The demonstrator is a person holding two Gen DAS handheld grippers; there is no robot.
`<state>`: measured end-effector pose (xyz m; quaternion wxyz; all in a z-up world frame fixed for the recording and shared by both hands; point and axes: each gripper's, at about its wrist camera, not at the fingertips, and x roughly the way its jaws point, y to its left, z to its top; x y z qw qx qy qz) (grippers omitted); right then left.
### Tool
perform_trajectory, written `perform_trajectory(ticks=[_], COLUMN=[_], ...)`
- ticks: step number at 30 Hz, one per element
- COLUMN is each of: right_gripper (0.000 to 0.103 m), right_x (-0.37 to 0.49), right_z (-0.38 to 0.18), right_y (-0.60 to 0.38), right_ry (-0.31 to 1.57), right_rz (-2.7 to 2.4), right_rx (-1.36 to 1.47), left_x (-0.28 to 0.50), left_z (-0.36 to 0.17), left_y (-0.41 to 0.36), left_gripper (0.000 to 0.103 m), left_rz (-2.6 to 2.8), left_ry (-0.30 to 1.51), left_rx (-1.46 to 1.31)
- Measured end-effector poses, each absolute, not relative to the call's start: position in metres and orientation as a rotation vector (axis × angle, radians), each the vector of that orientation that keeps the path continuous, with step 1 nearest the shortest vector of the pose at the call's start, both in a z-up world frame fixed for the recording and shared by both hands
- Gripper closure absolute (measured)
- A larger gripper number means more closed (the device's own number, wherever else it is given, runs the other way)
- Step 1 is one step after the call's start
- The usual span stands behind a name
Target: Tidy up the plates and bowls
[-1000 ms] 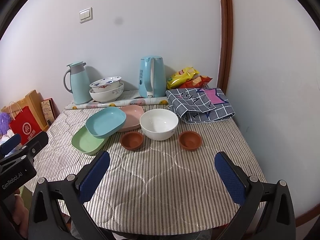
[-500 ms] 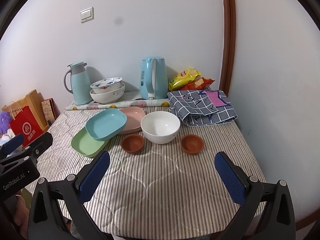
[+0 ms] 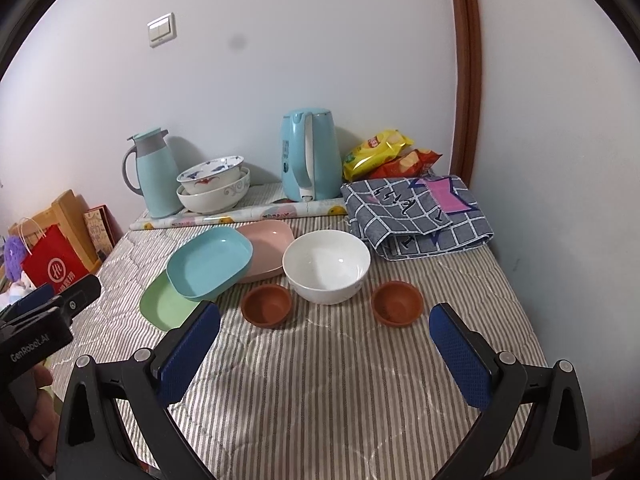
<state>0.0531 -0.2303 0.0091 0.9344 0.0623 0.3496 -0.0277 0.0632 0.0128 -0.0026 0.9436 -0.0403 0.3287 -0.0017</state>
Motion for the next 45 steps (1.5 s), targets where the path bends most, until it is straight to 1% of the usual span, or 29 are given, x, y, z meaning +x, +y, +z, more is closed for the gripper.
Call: perform_trajectory(ticks=[9,16,22,26,31,33,36,37,38,39,41,43,45], right_gripper=[0.000,0.000,0.004,0.009,0.019,0.027,0.035,0.037,0.041,0.045,0.050,0.053,0.057], right_x=[0.082,0.105,0.135,0.155,0.184,0.197,0.213,0.218,0.222,0.228,0.237,0.244,0.251], right_z=[0.011,0.004,-0.006,-0.015,-0.034,-0.042,-0.049,-0.052,-0.055,-0.059,-0.065,-0.071,-0.076], right_y=[-0.222,-0.215,-0.210,-0.204,-0.204,-0.201,-0.189,-0.185,-0.181,-0.176,-0.171,-0.165,-0.160], right_ry=[0.735,0.759,0.786,0.799,0.838,0.865,0.885,0.889,0.894,0.902,0.921,0.931,0.941], right_rz=[-0.027,-0.011,0.009,0.024,0.047,0.086,0.114,0.120,0.126,0.139,0.158,0.175,0.179], right_rx=[0.109,0.078,0.072,0.038,0.072,0.086,0.050,0.034,0.022,0.017,0.022,0.016,0.008], left_x=[0.088,0.114,0.143,0.165,0.188,0.194,0.205,0.210,0.213,0.219,0.227,0.234,0.241], left_z=[-0.003,-0.015,-0.027,-0.038,-0.054,-0.059,-0.067,-0.071,-0.074,-0.078,-0.084,-0.089,-0.094], left_y=[0.006,0.003,0.020,0.041,0.051,0.051,0.050,0.049,0.049,0.049,0.050,0.051,0.052], left_gripper=[0.001,0.001,0.004,0.014,0.016,0.020,0.024,0.030,0.037,0.040,0.043,0.049,0.049], left_rz=[-0.024,-0.034,0.003,0.043,0.057,0.057,0.053,0.049,0.044,0.038,0.036,0.035,0.033], left_ry=[0.680,0.712,0.747,0.781,0.815,0.828,0.847,0.854,0.862,0.874,0.888,0.891,0.899], left_rx=[-0.081,-0.076,-0.083,-0.118,-0.114,-0.116,-0.106,-0.101,-0.097,-0.097,-0.102,-0.104,-0.105])
